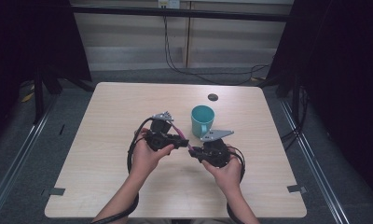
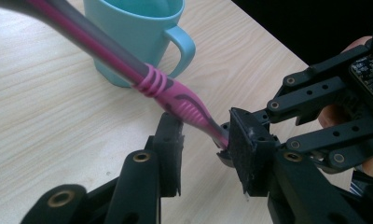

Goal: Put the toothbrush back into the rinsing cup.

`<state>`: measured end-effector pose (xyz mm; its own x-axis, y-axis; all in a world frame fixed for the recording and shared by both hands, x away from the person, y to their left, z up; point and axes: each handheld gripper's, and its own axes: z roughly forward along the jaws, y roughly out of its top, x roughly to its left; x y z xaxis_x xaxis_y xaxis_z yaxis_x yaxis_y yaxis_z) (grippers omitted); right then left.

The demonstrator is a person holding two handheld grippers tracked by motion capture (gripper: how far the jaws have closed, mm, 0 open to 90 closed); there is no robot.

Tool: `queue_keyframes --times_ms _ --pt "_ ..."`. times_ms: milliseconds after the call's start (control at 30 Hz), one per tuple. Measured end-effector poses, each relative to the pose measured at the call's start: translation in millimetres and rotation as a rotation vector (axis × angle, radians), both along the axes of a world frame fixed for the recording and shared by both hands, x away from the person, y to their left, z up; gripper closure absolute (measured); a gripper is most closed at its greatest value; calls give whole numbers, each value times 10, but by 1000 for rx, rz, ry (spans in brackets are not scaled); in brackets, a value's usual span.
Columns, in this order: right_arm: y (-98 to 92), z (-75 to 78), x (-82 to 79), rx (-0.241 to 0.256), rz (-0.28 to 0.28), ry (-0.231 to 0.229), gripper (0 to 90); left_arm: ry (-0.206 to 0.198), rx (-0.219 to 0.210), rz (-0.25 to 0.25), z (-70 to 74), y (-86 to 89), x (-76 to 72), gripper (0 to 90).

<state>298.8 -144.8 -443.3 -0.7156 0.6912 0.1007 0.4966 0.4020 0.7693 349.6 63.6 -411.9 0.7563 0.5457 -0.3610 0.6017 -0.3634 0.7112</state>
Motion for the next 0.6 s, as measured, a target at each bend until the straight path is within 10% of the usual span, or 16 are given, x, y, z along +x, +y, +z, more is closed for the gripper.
queue_keyframes --times_ms 600 --pt "37 25 -2 44 -1 19 815 15 -47 30 -17 -20 -11 683"
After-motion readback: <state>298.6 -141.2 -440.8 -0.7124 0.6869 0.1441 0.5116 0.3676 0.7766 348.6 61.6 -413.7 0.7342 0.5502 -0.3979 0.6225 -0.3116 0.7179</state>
